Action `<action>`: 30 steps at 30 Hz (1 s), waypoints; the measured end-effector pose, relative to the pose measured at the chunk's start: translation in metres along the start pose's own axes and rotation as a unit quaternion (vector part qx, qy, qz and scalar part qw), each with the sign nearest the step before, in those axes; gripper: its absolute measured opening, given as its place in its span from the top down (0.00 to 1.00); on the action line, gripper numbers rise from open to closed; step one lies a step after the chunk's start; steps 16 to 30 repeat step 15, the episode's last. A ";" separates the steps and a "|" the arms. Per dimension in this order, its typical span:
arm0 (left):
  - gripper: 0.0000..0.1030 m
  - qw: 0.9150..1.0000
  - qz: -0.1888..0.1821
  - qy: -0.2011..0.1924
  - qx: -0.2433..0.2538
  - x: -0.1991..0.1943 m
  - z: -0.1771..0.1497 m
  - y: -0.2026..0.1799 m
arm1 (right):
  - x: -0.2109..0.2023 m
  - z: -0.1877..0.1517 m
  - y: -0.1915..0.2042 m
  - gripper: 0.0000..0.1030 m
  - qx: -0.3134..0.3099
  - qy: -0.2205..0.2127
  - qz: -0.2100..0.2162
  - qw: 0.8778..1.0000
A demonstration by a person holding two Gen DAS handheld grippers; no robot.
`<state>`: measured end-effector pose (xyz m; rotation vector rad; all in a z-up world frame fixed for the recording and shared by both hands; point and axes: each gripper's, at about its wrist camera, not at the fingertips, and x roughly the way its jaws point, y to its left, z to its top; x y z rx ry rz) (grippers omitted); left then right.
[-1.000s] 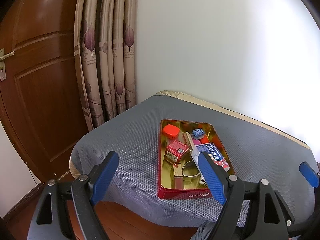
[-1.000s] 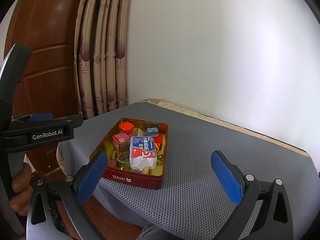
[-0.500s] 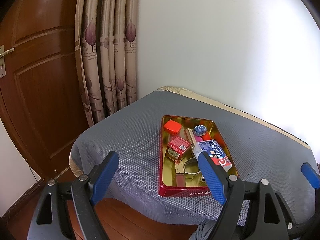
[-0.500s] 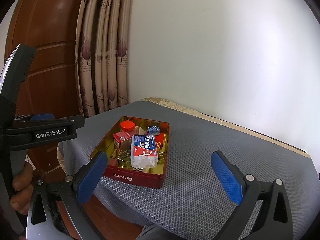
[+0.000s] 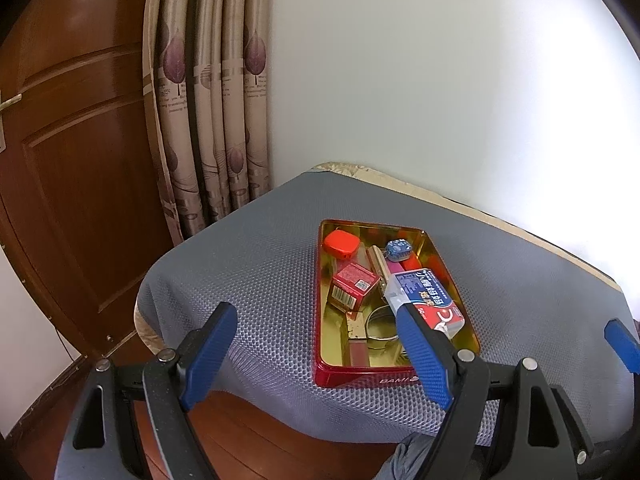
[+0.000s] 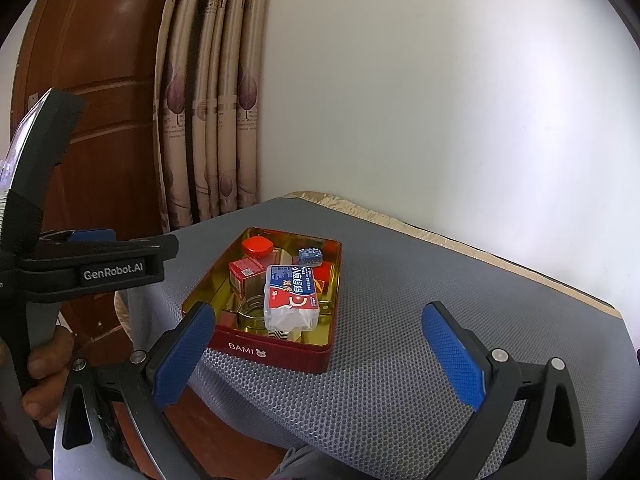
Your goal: Organize rigid objects
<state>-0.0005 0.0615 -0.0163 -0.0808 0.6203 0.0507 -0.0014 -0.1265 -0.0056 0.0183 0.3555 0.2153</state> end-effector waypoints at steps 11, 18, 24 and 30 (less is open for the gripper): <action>0.18 1.000 0.003 -0.015 -0.004 0.000 -0.001 0.002 | -0.001 0.001 -0.003 0.00 0.002 -0.004 0.001 1.000; 0.18 1.000 0.001 -0.016 0.008 -0.003 0.000 -0.003 | -0.001 0.001 -0.003 0.00 0.002 -0.007 -0.001 1.000; 0.18 1.000 0.001 -0.016 0.008 -0.003 0.000 -0.003 | -0.001 0.001 -0.003 0.00 0.002 -0.007 -0.001 1.000; 0.18 1.000 0.001 -0.016 0.008 -0.003 0.000 -0.003 | -0.001 0.001 -0.003 0.00 0.002 -0.007 -0.001 1.000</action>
